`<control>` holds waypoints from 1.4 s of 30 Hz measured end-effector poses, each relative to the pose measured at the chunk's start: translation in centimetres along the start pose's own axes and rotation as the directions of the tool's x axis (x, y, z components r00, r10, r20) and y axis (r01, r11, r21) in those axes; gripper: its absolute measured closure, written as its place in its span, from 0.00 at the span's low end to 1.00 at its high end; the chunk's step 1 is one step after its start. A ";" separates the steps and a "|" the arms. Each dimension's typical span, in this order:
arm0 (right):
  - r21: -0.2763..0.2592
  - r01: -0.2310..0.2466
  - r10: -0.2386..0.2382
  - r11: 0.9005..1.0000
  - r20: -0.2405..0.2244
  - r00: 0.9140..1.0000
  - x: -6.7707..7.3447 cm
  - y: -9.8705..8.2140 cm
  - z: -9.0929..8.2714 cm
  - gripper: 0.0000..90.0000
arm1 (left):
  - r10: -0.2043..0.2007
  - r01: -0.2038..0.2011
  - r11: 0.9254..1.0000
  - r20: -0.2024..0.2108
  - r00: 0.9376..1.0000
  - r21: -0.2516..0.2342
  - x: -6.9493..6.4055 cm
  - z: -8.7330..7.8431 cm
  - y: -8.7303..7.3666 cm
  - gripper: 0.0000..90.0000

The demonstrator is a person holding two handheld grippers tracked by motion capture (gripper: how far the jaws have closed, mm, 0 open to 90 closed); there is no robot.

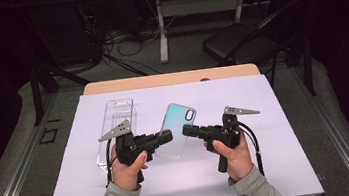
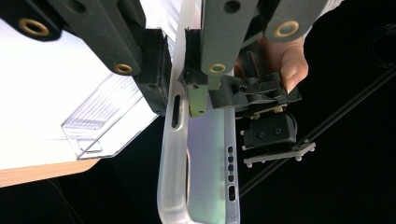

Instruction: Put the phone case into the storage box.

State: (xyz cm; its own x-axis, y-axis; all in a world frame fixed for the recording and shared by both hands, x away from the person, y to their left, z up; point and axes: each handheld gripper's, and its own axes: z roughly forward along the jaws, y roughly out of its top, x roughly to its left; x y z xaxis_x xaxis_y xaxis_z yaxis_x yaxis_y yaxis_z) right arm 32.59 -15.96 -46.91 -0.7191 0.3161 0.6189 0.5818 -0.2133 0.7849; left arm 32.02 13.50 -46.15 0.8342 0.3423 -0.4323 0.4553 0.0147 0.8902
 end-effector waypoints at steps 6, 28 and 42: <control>-0.008 0.002 -0.002 1.000 0.003 1.000 0.0 0.0 0.0 0.91 | -0.001 0.001 1.000 0.002 1.000 -0.006 0.0 0.0 0.0 0.88; 0.013 0.059 -0.060 0.998 0.099 0.993 -0.2 0.0 -0.3 0.91 | 0.022 -0.025 0.999 -0.090 0.996 -0.031 0.1 -0.5 0.2 0.59; 0.024 0.112 -0.114 0.993 0.182 0.977 -0.1 -0.1 -0.3 0.91 | 0.054 -0.058 0.998 -0.160 0.986 -0.022 0.2 -0.6 0.3 0.55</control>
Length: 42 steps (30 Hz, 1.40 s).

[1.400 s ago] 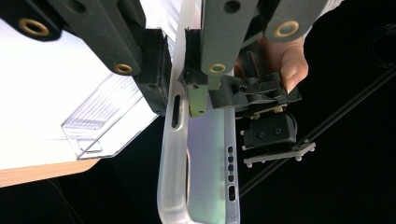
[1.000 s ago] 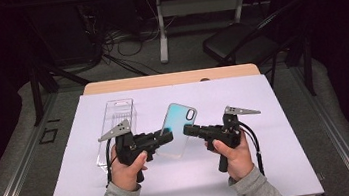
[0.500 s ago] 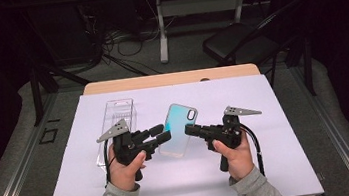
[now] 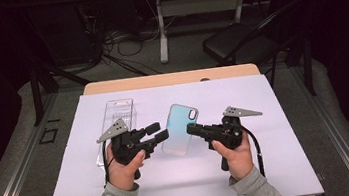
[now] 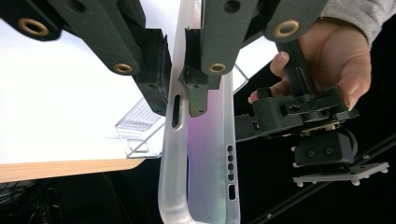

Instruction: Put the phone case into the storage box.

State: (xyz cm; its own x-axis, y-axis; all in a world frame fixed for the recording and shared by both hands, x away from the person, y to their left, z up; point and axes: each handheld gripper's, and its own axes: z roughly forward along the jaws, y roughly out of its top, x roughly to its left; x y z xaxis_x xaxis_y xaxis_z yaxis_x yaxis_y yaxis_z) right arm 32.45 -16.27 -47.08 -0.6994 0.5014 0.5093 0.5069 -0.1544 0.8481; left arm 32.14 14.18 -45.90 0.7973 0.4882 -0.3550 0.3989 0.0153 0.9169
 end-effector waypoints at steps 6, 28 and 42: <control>0.008 0.033 -0.033 0.999 0.028 0.999 0.0 -0.1 0.0 0.91 | 0.009 -0.009 1.000 -0.022 1.000 0.007 0.1 0.0 0.0 0.54; 0.047 0.136 -0.140 0.990 0.112 0.984 0.5 -0.2 0.1 0.91 | 0.051 -0.050 0.999 -0.058 0.997 0.019 0.1 -0.2 0.1 0.54; 0.085 0.197 -0.208 0.977 0.137 0.969 1.0 -0.4 0.3 0.91 | 0.067 -0.065 0.998 -0.067 0.995 0.025 0.0 -0.3 0.2 0.55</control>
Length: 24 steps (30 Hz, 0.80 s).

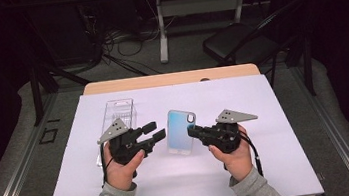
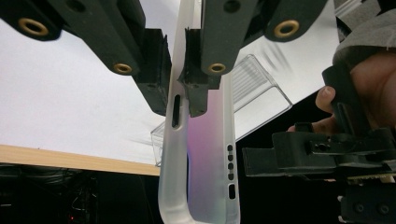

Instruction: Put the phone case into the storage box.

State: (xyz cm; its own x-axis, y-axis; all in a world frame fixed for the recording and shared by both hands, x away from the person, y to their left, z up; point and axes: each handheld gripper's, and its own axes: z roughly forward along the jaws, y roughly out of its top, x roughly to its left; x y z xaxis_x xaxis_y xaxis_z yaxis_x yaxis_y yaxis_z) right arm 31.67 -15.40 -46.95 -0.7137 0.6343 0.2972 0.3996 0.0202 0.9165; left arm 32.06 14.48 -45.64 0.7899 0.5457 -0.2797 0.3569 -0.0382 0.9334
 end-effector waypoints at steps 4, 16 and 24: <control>0.007 0.020 -0.020 1.000 0.006 1.000 0.3 0.0 0.1 0.91 | 0.002 -0.002 1.000 0.001 1.000 0.000 0.0 0.0 0.0 0.56; 0.037 0.080 -0.081 0.996 0.008 0.997 1.1 -0.2 0.5 0.91 | 0.030 -0.030 0.999 -0.005 1.000 0.020 -0.3 0.2 -0.1 0.56; 0.074 0.113 -0.113 0.991 -0.002 0.994 1.6 -0.3 0.9 0.91 | 0.051 -0.051 0.998 -0.004 0.999 0.035 -0.5 0.4 -0.1 0.59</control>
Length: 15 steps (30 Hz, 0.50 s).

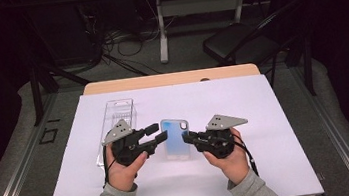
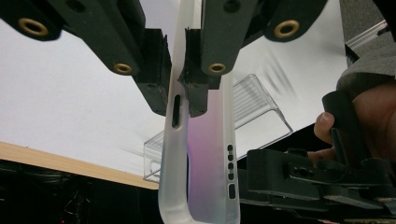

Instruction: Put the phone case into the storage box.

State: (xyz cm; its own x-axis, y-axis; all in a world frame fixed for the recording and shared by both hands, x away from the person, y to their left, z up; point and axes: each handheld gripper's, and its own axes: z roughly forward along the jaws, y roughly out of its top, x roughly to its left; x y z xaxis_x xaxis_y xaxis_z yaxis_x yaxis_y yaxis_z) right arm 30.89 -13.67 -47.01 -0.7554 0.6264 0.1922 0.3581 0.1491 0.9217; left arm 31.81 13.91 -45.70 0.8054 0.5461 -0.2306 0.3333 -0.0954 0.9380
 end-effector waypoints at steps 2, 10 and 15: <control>0.008 0.005 -0.005 1.000 -0.001 1.000 0.1 0.0 0.1 0.91 | 0.001 -0.001 1.000 0.003 1.000 0.004 0.0 0.0 0.0 0.60; 0.033 0.021 -0.021 0.999 0.004 1.000 0.3 -0.1 0.3 0.91 | 0.013 -0.013 1.000 0.003 1.000 0.017 0.0 0.1 0.0 0.65; 0.041 0.030 -0.030 0.999 0.001 1.000 0.4 -0.1 0.4 0.91 | 0.019 -0.019 1.000 0.005 1.000 0.018 -0.1 0.1 0.0 0.68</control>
State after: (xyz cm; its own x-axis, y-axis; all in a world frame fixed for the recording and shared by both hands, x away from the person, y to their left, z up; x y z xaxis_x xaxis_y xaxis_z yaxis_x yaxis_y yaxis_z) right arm 30.79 -13.13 -47.19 -0.7652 0.6224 0.1643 0.3577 0.1989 0.9124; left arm 31.78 13.77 -45.75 0.8142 0.5397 -0.2139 0.3265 -0.1210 0.9374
